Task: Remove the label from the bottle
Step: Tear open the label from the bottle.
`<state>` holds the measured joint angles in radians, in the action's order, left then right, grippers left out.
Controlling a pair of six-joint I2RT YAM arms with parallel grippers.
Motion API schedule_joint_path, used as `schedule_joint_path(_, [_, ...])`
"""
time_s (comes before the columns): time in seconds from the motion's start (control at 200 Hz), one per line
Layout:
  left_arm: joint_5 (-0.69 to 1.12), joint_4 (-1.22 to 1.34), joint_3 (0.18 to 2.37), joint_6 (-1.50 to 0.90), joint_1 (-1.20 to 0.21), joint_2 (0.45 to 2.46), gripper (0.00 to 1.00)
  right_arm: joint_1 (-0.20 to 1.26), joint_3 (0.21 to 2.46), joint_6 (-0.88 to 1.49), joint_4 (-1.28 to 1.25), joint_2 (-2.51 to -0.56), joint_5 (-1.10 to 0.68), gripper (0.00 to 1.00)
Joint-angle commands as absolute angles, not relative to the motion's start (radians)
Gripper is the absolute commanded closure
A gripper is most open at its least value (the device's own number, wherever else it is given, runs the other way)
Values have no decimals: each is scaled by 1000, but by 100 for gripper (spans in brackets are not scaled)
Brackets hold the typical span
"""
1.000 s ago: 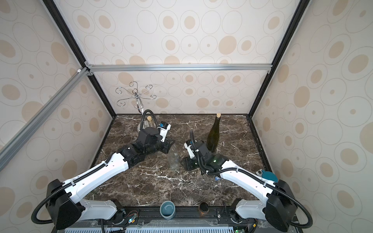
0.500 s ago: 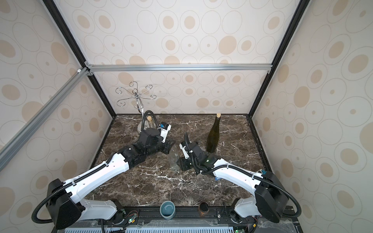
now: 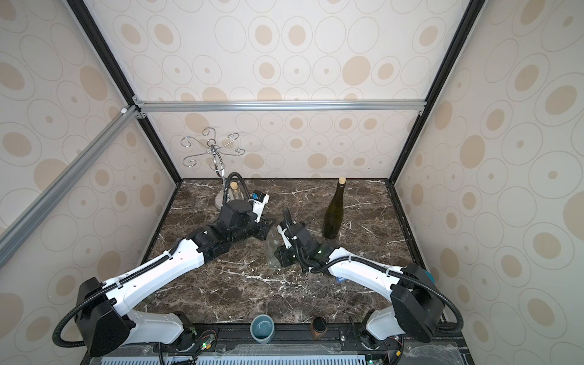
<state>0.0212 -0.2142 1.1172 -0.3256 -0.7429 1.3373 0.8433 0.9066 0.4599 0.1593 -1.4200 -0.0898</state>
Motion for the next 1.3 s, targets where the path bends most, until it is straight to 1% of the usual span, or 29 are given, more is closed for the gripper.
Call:
schedule_joint_path(0.0, [35,-207,1155,-337,-752,1346,89,853,937,475,154,-1432,-59,69])
schedule_joint_path(0.26, [34,-210,1155,-332,-752,1346,89,853,936,480,156,-1438,-41,77])
schedule_joint_path(0.4, [34,-207,1154,-332,-751,1344,89,852,935,487,156,-1445,-53,75])
schedule_joint_path(0.67, [34,-206,1149,-334,-752,1339,89,851,935,492,158,-1453,-44,75])
schedule_joint_path(0.845, [32,-209,1146,-334,-752,1335,89,853,933,492,163,-1448,-34,81])
schedule_joint_path(1.015, [32,-208,1146,-334,-751,1333,89,853,924,495,164,-1440,-28,91])
schedule_joint_path(1.075, [32,-209,1146,-334,-751,1333,89,853,920,497,163,-1437,-25,92])
schedule_joint_path(1.176, [34,-209,1146,-333,-752,1334,89,853,914,497,160,-1431,-18,97])
schedule_joint_path(1.206, [35,-209,1144,-333,-752,1334,89,853,913,496,161,-1430,-16,100])
schedule_joint_path(1.296, [34,-211,1144,-331,-752,1335,89,852,913,494,166,-1426,-13,100])
